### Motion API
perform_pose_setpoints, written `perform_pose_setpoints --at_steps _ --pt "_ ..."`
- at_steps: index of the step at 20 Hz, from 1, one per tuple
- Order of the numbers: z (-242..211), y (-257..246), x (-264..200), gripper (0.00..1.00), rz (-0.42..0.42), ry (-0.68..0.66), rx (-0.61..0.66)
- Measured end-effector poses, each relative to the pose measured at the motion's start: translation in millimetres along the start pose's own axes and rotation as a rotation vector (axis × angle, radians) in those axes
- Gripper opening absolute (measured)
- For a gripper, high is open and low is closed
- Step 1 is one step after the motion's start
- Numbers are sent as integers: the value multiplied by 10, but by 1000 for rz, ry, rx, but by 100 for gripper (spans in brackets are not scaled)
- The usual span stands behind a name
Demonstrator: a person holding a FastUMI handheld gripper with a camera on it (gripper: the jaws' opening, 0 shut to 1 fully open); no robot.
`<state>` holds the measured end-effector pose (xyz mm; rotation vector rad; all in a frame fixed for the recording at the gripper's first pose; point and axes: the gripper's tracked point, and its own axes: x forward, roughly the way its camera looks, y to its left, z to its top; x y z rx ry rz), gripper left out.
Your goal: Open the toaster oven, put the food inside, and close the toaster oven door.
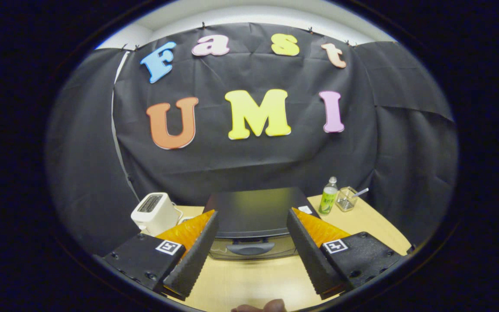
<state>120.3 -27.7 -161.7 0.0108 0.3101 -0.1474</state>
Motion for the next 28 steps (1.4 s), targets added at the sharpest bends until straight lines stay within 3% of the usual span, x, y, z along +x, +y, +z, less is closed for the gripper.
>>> perform_pose_setpoints --at_steps 7,13,21,28 --pt "418 100 -967 100 30 -108 5" --pt "266 28 -1614 100 37 -142 -1" --pt "7 -104 -1952 100 31 -161 -40" --pt "-3 -116 -1948 100 31 -163 -33"
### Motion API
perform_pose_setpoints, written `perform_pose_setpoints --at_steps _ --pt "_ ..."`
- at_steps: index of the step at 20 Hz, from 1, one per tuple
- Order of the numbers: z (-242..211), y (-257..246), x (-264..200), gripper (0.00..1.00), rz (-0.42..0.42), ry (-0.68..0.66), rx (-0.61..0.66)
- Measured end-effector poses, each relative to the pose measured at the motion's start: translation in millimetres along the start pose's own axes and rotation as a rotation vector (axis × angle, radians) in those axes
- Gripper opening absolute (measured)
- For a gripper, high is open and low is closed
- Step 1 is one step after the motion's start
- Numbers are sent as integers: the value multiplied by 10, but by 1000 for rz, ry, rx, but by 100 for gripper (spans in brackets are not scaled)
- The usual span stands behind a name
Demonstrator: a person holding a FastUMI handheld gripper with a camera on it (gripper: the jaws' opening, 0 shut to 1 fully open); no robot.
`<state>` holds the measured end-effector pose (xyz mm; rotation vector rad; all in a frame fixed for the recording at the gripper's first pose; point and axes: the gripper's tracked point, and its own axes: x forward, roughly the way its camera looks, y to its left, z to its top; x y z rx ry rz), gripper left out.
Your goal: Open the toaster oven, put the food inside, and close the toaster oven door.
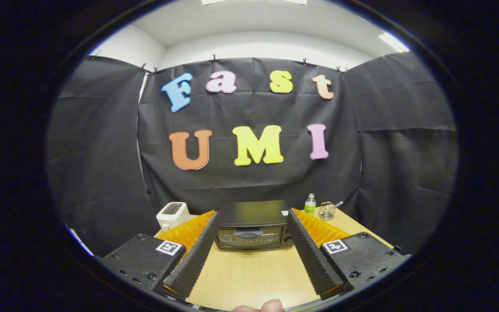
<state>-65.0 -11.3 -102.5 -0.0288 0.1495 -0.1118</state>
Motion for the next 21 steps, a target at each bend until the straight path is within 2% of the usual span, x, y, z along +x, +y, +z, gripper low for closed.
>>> perform_pose_setpoints --at_steps 9,21 --pt "-46 139 -18 100 31 14 10" --pt "62 91 -76 100 23 -2 40"
